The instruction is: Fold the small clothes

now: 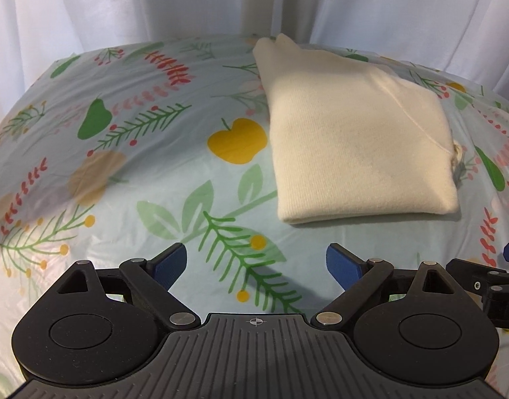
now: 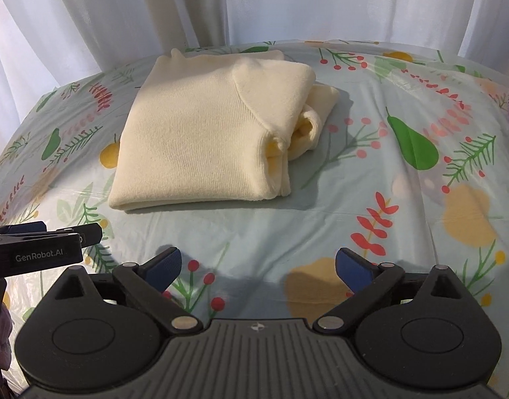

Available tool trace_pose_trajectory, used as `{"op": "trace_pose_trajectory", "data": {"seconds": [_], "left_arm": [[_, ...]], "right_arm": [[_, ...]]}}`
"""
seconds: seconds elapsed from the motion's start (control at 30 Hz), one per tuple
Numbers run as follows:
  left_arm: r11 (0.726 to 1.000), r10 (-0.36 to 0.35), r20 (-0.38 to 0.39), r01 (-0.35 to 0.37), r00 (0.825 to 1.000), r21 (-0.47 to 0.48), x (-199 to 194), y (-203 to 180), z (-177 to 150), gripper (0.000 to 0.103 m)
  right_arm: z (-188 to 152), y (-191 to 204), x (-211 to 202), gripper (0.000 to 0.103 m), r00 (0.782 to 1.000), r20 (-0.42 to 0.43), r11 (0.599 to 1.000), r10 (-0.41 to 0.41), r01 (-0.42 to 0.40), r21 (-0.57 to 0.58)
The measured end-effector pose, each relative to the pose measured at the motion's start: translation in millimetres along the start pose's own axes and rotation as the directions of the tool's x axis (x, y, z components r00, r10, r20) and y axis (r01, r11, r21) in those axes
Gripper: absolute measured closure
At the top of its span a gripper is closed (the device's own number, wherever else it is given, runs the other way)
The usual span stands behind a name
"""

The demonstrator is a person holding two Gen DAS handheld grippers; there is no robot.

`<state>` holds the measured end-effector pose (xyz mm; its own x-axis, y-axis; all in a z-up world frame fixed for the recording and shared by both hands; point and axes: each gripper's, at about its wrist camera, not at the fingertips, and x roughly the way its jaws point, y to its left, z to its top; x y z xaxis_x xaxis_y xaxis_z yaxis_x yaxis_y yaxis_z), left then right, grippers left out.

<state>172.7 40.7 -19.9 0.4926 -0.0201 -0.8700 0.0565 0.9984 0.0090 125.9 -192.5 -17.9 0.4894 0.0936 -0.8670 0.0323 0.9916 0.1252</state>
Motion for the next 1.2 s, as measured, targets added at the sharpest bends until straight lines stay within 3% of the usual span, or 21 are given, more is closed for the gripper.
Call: {"op": "trace_pose_trajectory", "data": {"seconds": [0.3, 1.2], "left_arm": [[0.999, -0.011, -0.035, 0.013, 0.999, 0.034, 6.7, -4.9, 0.5, 0.007], [0.998, -0.022, -0.028, 0.024, 0.999, 0.063, 9.5, -8.0, 3.5, 0.007]], "right_arm": [[3.2, 6.9, 5.8, 0.004, 0.994, -0.015, 0.994, -0.107, 0.107, -0.013], [10.1, 7.9, 4.3, 0.004, 0.992, -0.020, 0.992, -0.128, 0.128, 0.005]]}}
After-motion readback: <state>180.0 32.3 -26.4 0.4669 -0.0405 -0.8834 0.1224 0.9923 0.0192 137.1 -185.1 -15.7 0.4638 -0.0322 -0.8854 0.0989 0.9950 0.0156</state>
